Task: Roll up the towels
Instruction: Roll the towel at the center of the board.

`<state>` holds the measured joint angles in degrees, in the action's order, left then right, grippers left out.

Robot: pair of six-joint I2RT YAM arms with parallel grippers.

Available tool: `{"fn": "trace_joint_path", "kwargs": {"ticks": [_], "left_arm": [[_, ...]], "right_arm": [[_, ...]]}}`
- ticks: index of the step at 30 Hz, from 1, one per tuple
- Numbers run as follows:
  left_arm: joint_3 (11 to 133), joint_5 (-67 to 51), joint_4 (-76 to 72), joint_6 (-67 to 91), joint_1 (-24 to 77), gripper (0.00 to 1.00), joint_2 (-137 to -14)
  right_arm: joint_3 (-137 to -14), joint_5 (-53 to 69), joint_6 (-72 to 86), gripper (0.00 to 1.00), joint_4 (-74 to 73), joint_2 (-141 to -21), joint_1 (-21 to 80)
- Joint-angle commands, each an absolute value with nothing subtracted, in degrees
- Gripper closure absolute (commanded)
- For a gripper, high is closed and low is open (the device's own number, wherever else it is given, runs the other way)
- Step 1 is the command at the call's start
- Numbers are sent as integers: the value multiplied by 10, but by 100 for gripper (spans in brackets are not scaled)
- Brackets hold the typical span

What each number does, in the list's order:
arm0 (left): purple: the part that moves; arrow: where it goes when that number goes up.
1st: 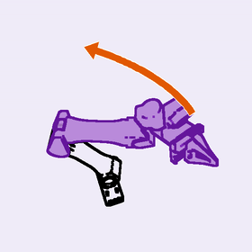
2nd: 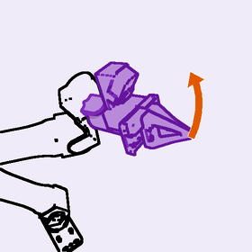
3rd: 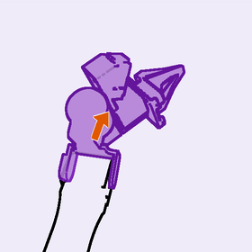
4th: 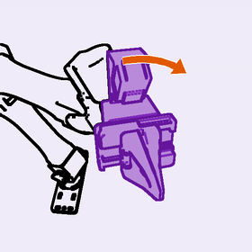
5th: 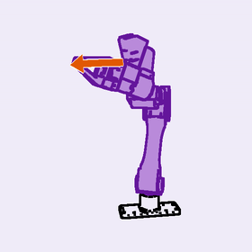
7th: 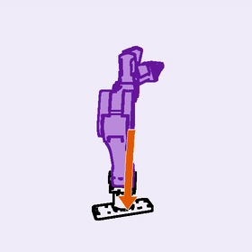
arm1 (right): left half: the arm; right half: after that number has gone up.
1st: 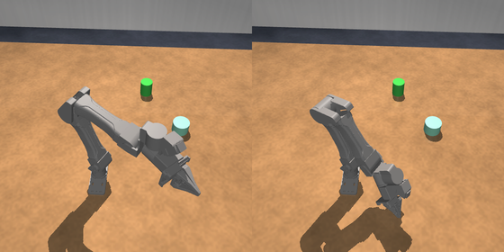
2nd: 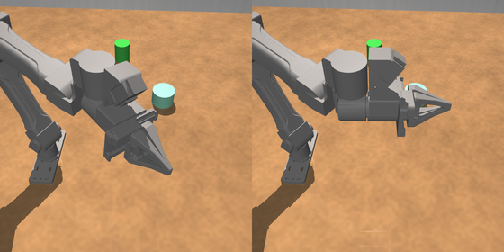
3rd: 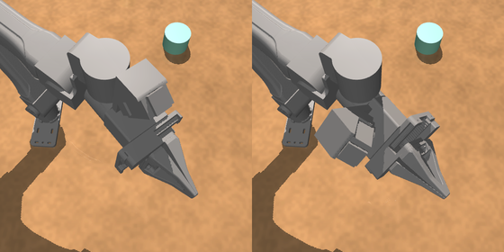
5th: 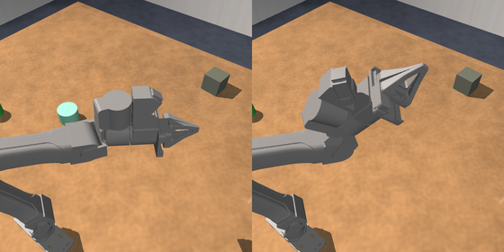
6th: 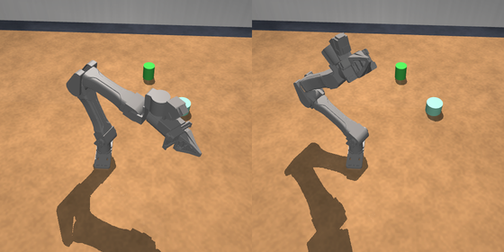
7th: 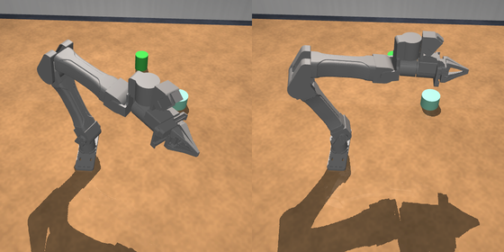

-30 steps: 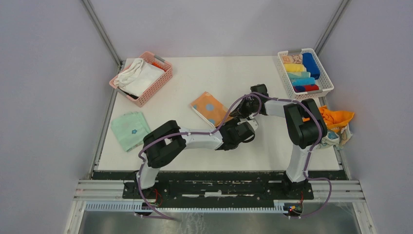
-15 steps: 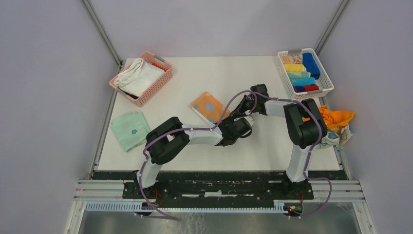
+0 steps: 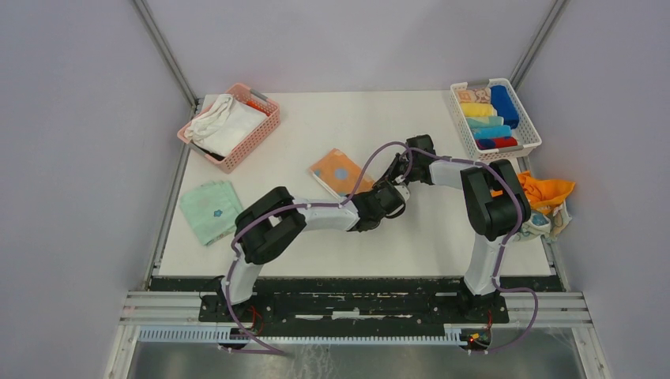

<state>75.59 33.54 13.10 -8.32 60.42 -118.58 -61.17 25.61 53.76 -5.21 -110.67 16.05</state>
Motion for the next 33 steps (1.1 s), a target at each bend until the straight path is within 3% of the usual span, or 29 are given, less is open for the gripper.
{"fn": "trace_joint_path", "kwargs": {"ticks": [1, 6, 12, 19, 23, 33], "left_arm": [[737, 220, 187, -28, 588, 78, -1222], [731, 76, 189, 33, 534, 87, -1192], [718, -209, 165, 146, 441, 89, -1165], [634, -431, 26, 335, 353, 90, -1150], [567, -493, -116, 474, 317, 90, -1148], [477, -521, -377, 726, 268, 89, -1187]], "right_arm": [[-627, 240, 510, 82, -102, -1108, 157], [-631, 254, 493, 72, -104, -1059, 149], [-611, 256, 470, 58, -110, -993, 133], [-536, 263, 465, 46, -62, -943, 130], [-501, 283, 475, 45, -18, -948, 134], [-416, 300, 539, 42, 158, -979, 166]]}}
